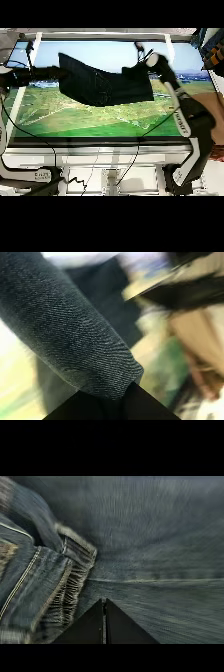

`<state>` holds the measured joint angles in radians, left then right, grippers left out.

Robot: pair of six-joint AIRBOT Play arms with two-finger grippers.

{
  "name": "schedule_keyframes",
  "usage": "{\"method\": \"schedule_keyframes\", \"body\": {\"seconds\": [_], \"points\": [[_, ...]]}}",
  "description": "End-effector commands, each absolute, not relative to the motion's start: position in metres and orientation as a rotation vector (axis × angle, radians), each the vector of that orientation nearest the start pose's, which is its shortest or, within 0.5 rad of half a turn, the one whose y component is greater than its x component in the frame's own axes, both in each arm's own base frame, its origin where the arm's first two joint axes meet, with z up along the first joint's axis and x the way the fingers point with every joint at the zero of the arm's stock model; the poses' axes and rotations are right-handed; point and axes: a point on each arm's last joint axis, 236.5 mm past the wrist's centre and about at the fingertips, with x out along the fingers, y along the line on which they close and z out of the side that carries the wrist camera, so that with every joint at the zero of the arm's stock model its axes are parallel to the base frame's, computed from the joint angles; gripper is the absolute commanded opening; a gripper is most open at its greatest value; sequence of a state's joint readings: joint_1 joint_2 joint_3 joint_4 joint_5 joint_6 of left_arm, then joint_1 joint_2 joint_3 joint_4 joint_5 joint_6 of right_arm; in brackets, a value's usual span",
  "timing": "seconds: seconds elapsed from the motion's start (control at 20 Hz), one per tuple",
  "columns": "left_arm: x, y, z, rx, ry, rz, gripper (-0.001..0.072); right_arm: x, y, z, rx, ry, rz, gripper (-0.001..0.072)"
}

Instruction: Fold the clothes and pants, and hang the long-sleeved shirts on hangers.

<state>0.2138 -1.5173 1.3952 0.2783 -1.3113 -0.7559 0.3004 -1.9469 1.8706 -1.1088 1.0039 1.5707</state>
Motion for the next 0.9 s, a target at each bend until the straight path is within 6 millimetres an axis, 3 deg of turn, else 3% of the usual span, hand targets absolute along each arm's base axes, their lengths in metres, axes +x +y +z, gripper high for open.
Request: {"method": "schedule_keyframes", "body": {"seconds": [0.0, 0.15, 0.25, 0.35, 0.45, 0.55, 0.65, 0.85], "points": [[0.449, -0.159, 0.199, -0.594, 0.633, -1.010, 0.0039, 0.521, 0.344, -0.057, 0.449, 1.163, 0.551, 0.0023], [0.453, -0.177, 0.197, -0.593, 0.634, -1.009, 0.0039, 0.501, 0.407, -0.065, 0.440, 1.139, 0.629, 0.0023], [0.461, -0.180, 0.196, -0.595, 0.619, -0.981, 0.0040, 0.487, 0.445, -0.058, 0.420, 1.100, 0.687, 0.0022], [0.465, -0.181, 0.192, -0.600, 0.622, -0.971, 0.0040, 0.472, 0.471, -0.051, 0.398, 1.083, 0.736, 0.0022], [0.467, -0.180, 0.183, -0.595, 0.640, -0.964, 0.0039, 0.461, 0.475, -0.054, 0.357, 1.106, 0.753, 0.0023], [0.467, -0.177, 0.168, -0.543, 0.678, -0.942, 0.0040, 0.459, 0.452, -0.069, 0.273, 1.168, 0.729, 0.0023], [0.465, -0.175, 0.153, -0.484, 0.716, -0.924, 0.0040, 0.469, 0.415, -0.075, 0.257, 1.233, 0.686, 0.0023], [0.487, -0.182, 0.130, -0.479, 0.714, -0.852, 0.0040, 0.510, 0.318, -0.052, 0.291, 1.260, 0.594, 0.0023]]}}
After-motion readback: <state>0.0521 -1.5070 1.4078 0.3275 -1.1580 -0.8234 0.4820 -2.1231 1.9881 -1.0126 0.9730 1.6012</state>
